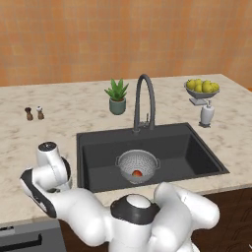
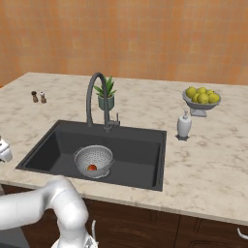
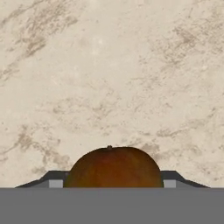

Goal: Put the colander in the sink, put the apple, mango in the colander, and turn on the sink faucet and pour water over the colander.

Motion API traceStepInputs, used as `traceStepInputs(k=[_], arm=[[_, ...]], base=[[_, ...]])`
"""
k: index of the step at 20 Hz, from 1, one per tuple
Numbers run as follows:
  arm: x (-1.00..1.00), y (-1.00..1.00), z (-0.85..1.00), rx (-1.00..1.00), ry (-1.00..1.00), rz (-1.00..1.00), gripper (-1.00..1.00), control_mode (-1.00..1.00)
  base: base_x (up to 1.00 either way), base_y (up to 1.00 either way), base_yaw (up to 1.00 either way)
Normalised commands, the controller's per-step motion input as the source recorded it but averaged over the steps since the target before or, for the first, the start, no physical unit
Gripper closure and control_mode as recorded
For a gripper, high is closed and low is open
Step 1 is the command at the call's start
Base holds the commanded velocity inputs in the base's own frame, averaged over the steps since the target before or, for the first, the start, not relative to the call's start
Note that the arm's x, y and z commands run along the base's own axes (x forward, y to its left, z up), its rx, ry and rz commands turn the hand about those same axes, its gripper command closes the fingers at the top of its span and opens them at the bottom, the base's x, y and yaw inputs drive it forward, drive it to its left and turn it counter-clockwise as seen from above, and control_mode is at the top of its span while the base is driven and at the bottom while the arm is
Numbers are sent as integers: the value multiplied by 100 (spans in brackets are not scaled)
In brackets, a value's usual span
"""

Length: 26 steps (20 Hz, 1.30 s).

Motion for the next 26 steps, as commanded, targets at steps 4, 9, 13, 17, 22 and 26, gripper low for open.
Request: traceStepInputs(k=[4,9,13,17,22,26], arm=[[-6,-51,18,0,0,1,100,-100],[-31,-90,23,0,0,1,100,-100],[-32,-93,21,0,1,0,100,-100],[0,-82,14,-2,4,-3,100,-100],[3,-72,2,-5,1,-6,100,-100],[2,-61,0,-2,0,-6,100,-100]], base=[[0,0,0],[0,0,0],[0,0,0],[0,0,0],[0,0,0],[0,0,0]])
